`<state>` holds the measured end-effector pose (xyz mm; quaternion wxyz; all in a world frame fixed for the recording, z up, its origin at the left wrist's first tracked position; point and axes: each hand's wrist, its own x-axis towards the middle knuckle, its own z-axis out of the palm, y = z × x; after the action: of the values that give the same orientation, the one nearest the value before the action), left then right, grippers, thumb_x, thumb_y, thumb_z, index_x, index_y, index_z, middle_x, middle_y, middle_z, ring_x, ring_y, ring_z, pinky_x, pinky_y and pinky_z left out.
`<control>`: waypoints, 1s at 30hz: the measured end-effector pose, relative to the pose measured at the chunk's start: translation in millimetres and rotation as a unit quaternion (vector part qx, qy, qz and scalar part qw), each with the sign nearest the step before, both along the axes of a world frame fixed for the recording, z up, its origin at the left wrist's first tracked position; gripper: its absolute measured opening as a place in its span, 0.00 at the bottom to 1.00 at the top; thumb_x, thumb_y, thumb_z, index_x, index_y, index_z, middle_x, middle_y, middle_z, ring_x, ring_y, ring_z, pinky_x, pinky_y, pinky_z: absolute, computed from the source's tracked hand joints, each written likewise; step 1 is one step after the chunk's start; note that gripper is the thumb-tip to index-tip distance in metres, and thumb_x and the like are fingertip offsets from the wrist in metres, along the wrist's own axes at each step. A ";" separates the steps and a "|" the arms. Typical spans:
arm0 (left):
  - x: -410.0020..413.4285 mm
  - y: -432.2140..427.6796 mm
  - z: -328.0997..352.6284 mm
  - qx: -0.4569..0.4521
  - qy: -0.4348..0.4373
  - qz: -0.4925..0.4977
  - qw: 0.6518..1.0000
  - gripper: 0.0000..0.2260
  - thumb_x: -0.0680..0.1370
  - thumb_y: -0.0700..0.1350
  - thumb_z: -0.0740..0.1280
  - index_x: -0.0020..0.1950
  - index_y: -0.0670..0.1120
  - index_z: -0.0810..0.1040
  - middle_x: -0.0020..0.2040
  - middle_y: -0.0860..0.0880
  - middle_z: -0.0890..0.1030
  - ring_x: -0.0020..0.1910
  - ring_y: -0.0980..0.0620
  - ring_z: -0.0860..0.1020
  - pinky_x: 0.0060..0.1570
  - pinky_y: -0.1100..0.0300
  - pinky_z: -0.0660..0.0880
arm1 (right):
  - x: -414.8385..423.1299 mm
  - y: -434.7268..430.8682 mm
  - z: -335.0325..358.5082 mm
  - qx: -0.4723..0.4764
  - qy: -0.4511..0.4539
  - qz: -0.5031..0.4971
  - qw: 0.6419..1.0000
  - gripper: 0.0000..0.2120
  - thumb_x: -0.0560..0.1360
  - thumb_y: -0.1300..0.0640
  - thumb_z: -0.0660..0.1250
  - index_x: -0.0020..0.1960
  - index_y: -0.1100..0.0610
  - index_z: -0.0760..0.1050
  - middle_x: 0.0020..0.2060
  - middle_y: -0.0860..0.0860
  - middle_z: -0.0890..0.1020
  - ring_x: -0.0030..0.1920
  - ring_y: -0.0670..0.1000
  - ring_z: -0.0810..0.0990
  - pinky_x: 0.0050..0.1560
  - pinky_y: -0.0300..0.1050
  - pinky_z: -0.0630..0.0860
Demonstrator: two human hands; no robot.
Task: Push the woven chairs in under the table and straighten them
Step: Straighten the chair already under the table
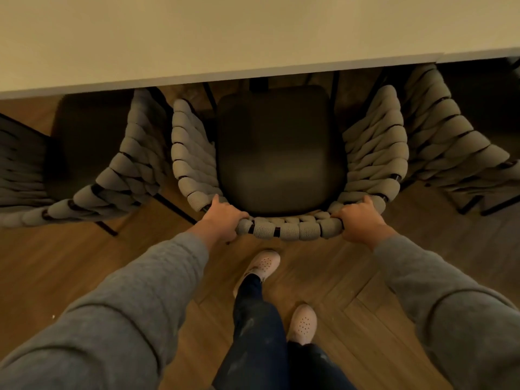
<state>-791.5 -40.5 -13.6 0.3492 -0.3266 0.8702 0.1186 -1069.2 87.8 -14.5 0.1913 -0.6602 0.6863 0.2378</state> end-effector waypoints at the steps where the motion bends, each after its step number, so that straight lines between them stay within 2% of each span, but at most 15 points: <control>1: -1.7 -4.5 -0.8 -0.003 0.003 0.003 1.000 0.18 0.77 0.48 0.66 0.66 0.58 0.71 0.57 0.53 0.79 0.63 0.47 0.74 0.72 0.35 0.50 | -0.9 -3.6 0.4 0.004 -0.003 -0.004 1.000 0.09 0.76 0.50 0.63 0.55 0.42 0.75 0.43 0.44 0.74 0.53 0.50 0.76 0.65 0.54 0.59; 11: -16.5 -47.6 -1.6 -0.026 0.003 -0.009 1.000 0.15 0.78 0.48 0.65 0.64 0.58 0.71 0.55 0.52 0.79 0.61 0.46 0.74 0.71 0.36 0.54 | -11.8 -36.0 -10.0 -0.003 -0.013 -0.040 0.999 0.09 0.74 0.50 0.66 0.53 0.41 0.74 0.42 0.43 0.73 0.56 0.50 0.76 0.70 0.60 0.55; 16: -26.1 -67.1 0.6 -0.035 -0.007 -0.024 0.999 0.16 0.77 0.50 0.65 0.64 0.58 0.71 0.55 0.52 0.79 0.58 0.47 0.75 0.65 0.43 0.62 | -20.8 -56.9 -10.9 -0.016 -0.005 -0.038 0.999 0.11 0.73 0.49 0.67 0.55 0.40 0.75 0.49 0.44 0.78 0.56 0.50 0.76 0.68 0.57 0.57; 24: -34.2 -80.2 -9.3 -0.025 0.021 -0.028 0.999 0.16 0.77 0.49 0.65 0.64 0.57 0.71 0.53 0.52 0.78 0.54 0.49 0.76 0.59 0.47 0.70 | -35.7 -73.7 -11.3 -0.010 0.000 -0.024 1.000 0.09 0.75 0.49 0.64 0.54 0.41 0.75 0.49 0.43 0.78 0.55 0.50 0.74 0.68 0.57 0.57; 28: -36.8 -88.2 -7.9 0.010 -0.007 -0.024 1.000 0.21 0.75 0.53 0.68 0.68 0.56 0.69 0.58 0.51 0.76 0.59 0.49 0.74 0.64 0.43 0.68 | -34.6 -75.5 -11.4 -0.014 -0.009 -0.013 1.000 0.10 0.76 0.49 0.63 0.57 0.41 0.73 0.52 0.44 0.78 0.57 0.51 0.73 0.67 0.57 0.58; 30: -44.1 -93.2 -4.2 0.067 -0.052 -0.016 0.996 0.31 0.72 0.60 0.69 0.73 0.56 0.65 0.65 0.50 0.73 0.67 0.47 0.69 0.70 0.38 0.59 | -38.6 -72.9 -13.9 -0.027 -0.034 -0.012 0.999 0.18 0.75 0.49 0.65 0.64 0.40 0.70 0.58 0.45 0.76 0.61 0.51 0.71 0.68 0.56 0.59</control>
<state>-835.6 -133.7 -17.8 0.4167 -0.2945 0.8461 0.1543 -1107.7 14.9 -28.4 0.1990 -0.6647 0.6934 0.1942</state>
